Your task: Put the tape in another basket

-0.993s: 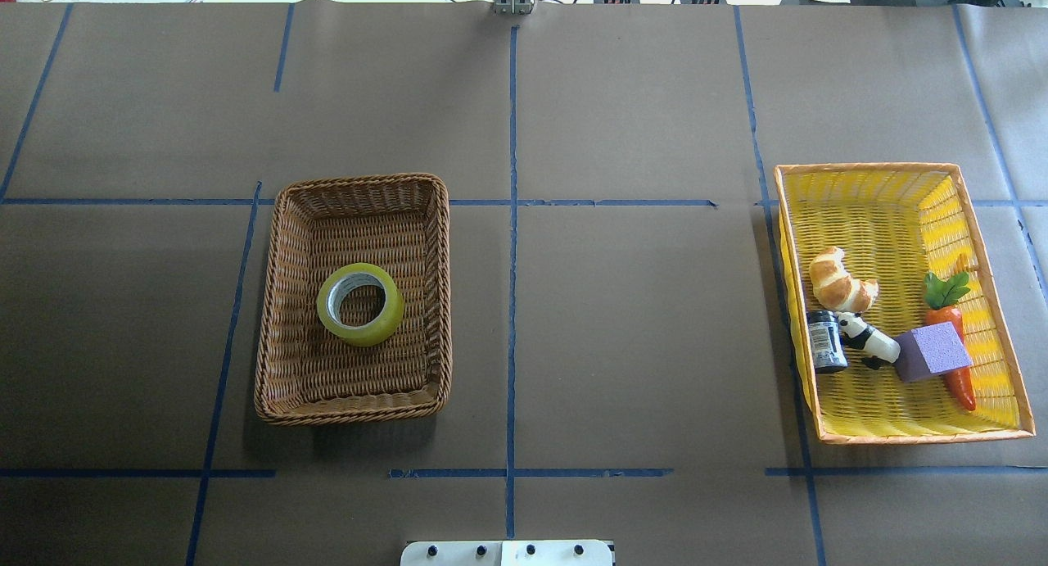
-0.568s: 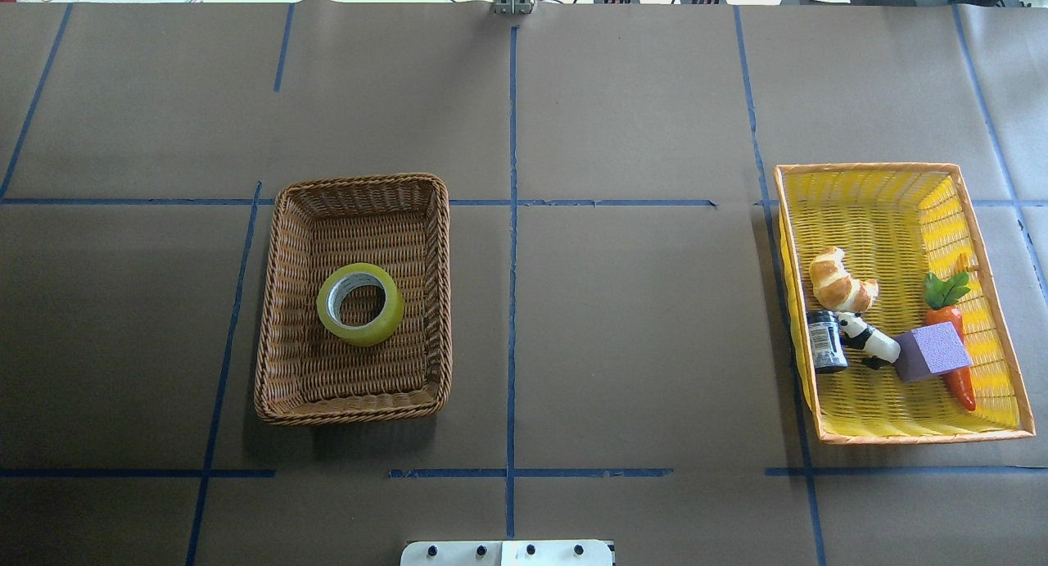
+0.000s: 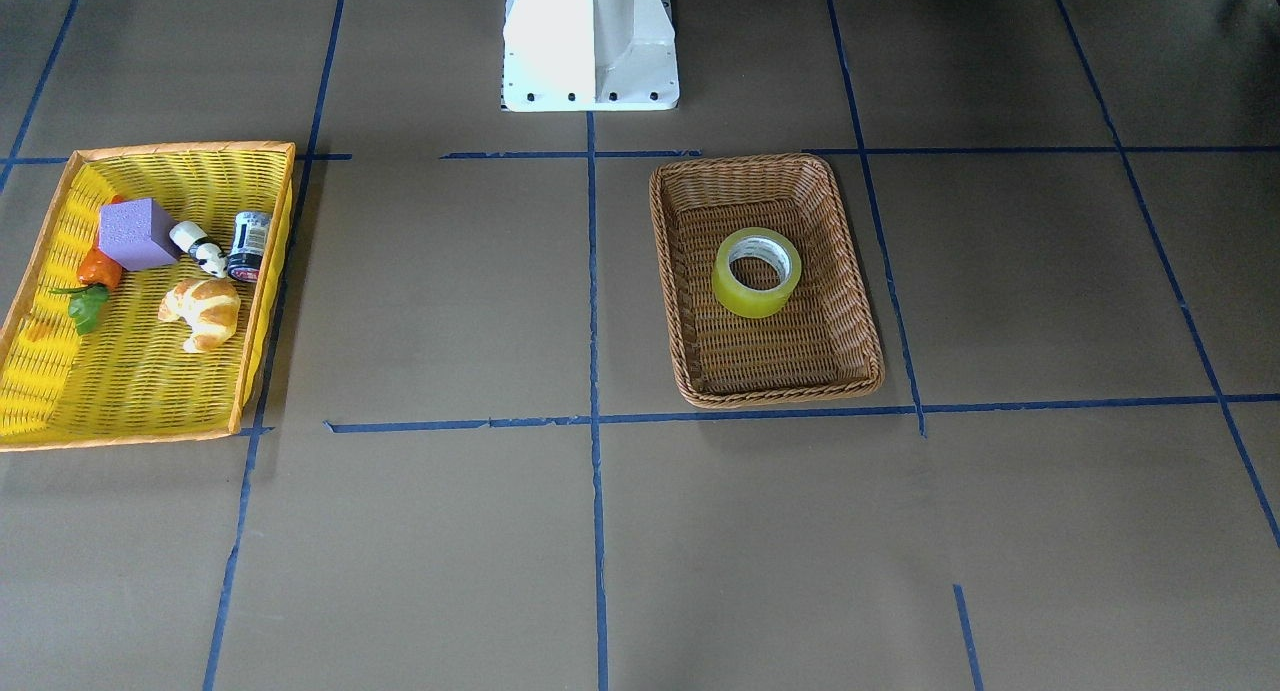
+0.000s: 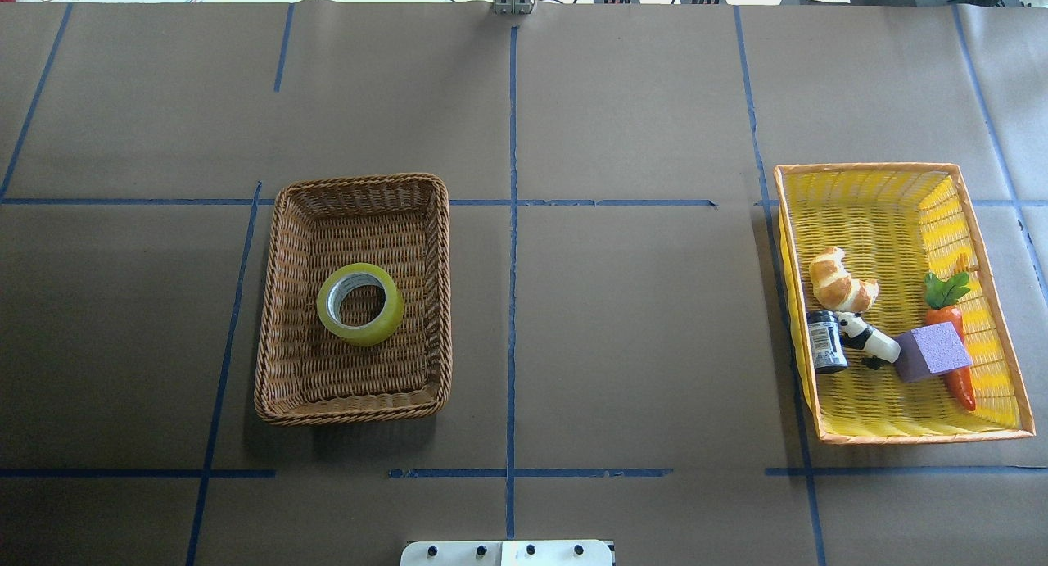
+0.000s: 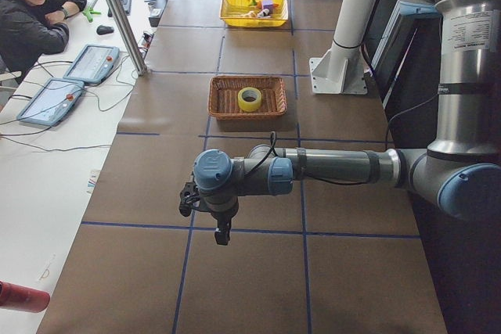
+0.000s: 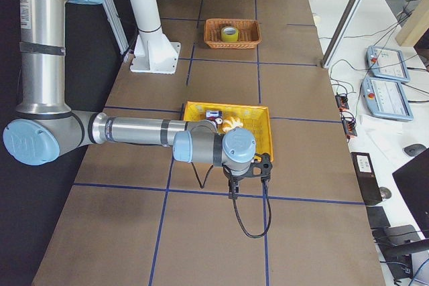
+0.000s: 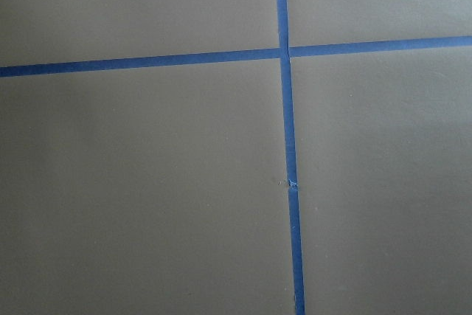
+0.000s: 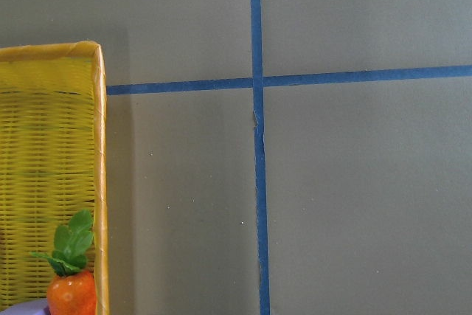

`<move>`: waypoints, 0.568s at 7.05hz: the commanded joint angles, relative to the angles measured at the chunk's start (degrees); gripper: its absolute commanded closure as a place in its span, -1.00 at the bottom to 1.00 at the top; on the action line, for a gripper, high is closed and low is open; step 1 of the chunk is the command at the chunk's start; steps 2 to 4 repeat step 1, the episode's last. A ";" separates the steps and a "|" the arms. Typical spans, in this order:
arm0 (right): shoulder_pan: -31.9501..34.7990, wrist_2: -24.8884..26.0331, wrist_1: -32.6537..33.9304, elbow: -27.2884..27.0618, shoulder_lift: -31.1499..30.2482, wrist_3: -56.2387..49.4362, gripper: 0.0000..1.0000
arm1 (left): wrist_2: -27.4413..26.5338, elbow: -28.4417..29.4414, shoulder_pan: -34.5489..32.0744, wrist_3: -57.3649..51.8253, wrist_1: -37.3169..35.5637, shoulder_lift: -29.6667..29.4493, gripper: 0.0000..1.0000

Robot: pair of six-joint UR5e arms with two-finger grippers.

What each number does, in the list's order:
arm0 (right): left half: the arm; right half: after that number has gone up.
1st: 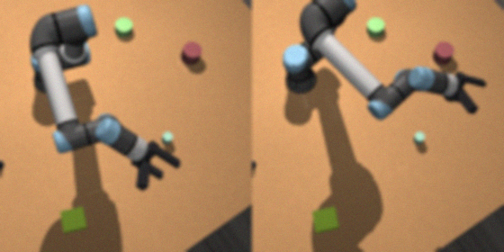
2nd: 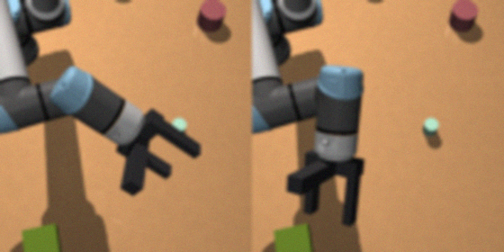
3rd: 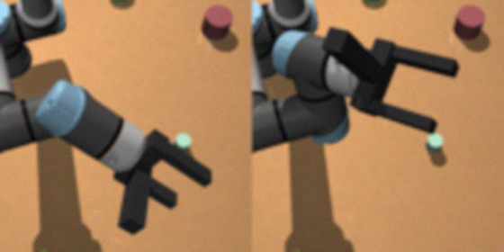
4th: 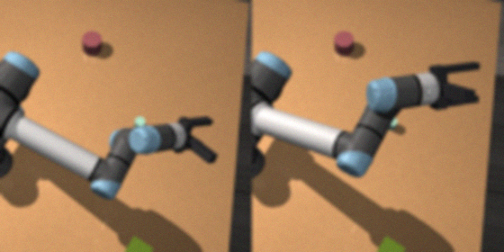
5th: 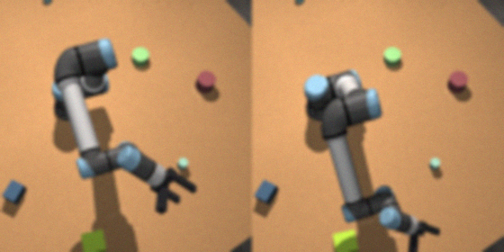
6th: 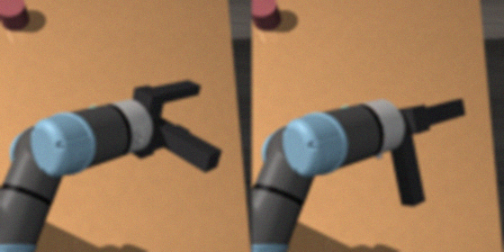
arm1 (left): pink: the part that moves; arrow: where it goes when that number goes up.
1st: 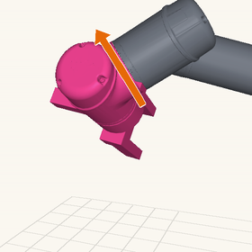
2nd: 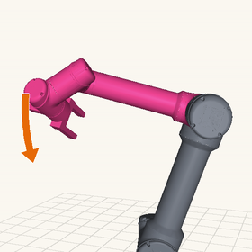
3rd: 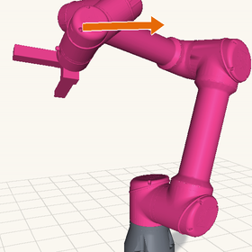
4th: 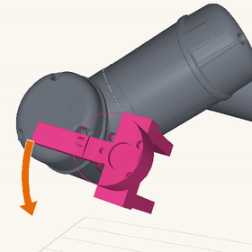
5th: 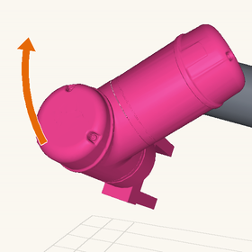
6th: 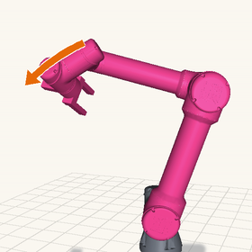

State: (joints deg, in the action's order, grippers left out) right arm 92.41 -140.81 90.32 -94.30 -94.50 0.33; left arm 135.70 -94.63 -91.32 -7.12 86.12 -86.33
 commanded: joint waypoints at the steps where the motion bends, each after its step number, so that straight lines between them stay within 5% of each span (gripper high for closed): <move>1: -0.04 -0.08 -0.23 0.09 -0.07 -0.06 -0.99 | 0.00 -0.12 0.00 0.00 0.01 -0.07 -1.00; 4: -0.04 -0.08 -0.23 0.09 -0.07 -0.06 -0.99 | 0.00 -0.12 0.00 0.00 0.01 -0.07 -1.00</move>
